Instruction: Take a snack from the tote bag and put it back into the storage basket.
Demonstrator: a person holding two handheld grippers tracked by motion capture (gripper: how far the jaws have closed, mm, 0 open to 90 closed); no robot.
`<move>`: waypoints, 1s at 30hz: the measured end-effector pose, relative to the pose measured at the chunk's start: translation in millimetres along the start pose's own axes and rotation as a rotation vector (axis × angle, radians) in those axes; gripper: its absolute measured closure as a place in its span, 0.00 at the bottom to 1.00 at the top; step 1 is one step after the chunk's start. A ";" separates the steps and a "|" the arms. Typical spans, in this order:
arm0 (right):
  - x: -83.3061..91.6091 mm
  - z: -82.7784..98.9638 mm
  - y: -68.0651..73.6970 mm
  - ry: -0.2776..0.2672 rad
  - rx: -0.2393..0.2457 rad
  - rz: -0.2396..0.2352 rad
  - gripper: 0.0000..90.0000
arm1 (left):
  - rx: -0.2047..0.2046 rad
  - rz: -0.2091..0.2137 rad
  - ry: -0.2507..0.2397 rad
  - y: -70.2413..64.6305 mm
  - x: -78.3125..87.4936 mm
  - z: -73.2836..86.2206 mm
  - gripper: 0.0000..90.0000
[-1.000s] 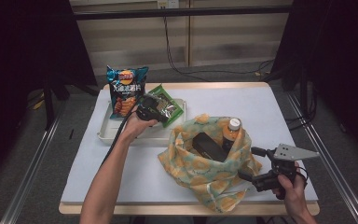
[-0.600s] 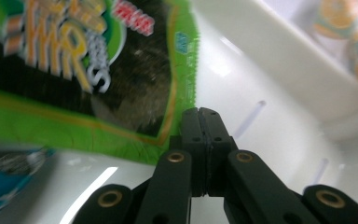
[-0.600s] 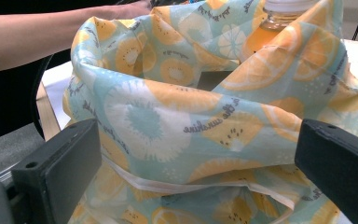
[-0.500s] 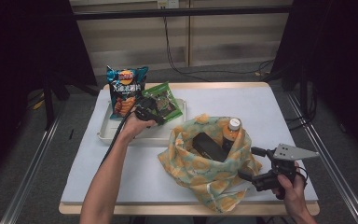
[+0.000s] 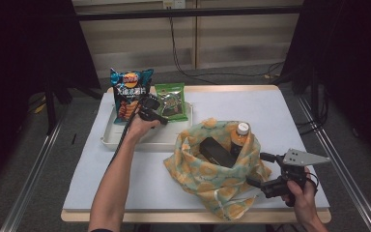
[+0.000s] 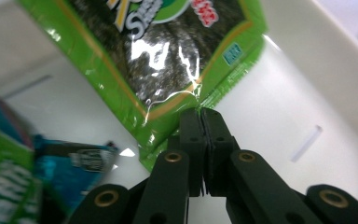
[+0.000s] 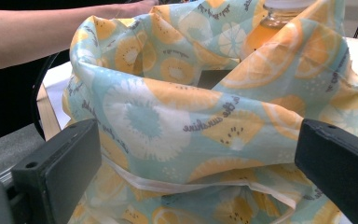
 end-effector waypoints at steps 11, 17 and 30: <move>0.8 1.1 -1.0 0.002 -0.006 -0.001 0.00 | 0.065 -0.032 -0.052 4.1 -6.3 -7.4 0.97; 1.1 0.8 -1.5 0.000 -0.004 0.002 0.00 | 0.033 -0.023 -0.035 1.4 -2.2 -3.2 0.92; -1.3 0.2 -1.5 0.004 -0.003 0.012 0.00 | -0.005 0.019 -0.149 -18.4 29.4 -1.0 0.85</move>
Point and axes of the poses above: each handheld gripper's, and its own axes: x roughly backward along the jaws, z roughly out of its underside, y roughly to its left, the point moved 8 cm from there along -x, roughly forward along the jaws, and after that the axes turned 7 degrees about -z, right-handed, at the moved point
